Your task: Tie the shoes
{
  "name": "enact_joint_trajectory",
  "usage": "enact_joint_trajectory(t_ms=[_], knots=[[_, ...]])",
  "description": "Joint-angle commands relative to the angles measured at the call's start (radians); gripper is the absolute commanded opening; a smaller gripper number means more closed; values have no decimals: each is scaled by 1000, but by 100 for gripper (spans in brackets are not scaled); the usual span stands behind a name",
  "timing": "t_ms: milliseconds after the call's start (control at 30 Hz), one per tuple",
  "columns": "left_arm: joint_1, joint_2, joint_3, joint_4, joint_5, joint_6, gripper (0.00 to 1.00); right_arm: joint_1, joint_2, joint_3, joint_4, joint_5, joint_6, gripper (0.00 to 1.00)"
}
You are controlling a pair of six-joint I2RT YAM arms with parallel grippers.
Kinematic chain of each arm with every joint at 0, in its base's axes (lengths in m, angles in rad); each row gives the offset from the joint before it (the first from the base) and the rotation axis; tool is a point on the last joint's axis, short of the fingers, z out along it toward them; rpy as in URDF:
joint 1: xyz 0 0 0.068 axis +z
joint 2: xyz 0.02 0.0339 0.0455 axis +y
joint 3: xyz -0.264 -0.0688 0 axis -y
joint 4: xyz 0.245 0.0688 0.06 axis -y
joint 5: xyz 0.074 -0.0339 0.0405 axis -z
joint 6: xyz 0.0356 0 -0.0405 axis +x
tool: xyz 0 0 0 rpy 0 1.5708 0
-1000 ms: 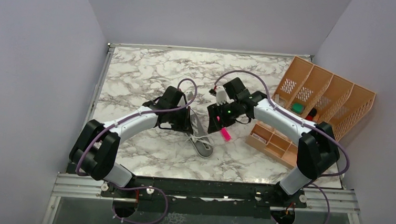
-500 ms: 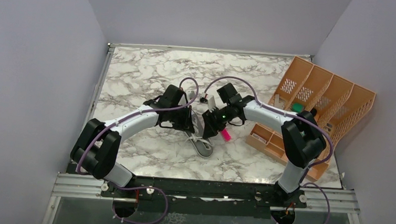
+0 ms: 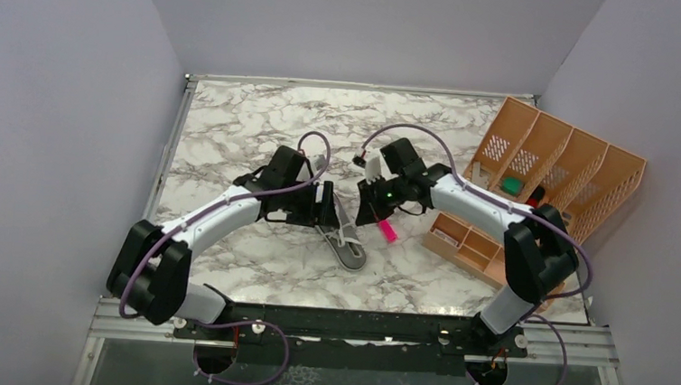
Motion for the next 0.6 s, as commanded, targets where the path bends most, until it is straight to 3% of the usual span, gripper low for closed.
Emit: enact_joint_trajectory(t_ms=[0,100,267,433,567], knots=[[24,-128,-85,-18,-35,-47,85,-5,-102,-4,-3,187,181,1],[24,-138,-139,12,-15,-70,88,-6,-108,2,-25,244,239,1],[23,-98,-186,96,37,-81,87,-6,-87,35,-45,270,257,1],[23,-22,-202,88,-9,-67,73,-6,-76,68,-88,323,273,1],[24,0,-202,84,-38,-61,48,-7,-72,90,-103,337,308,1]])
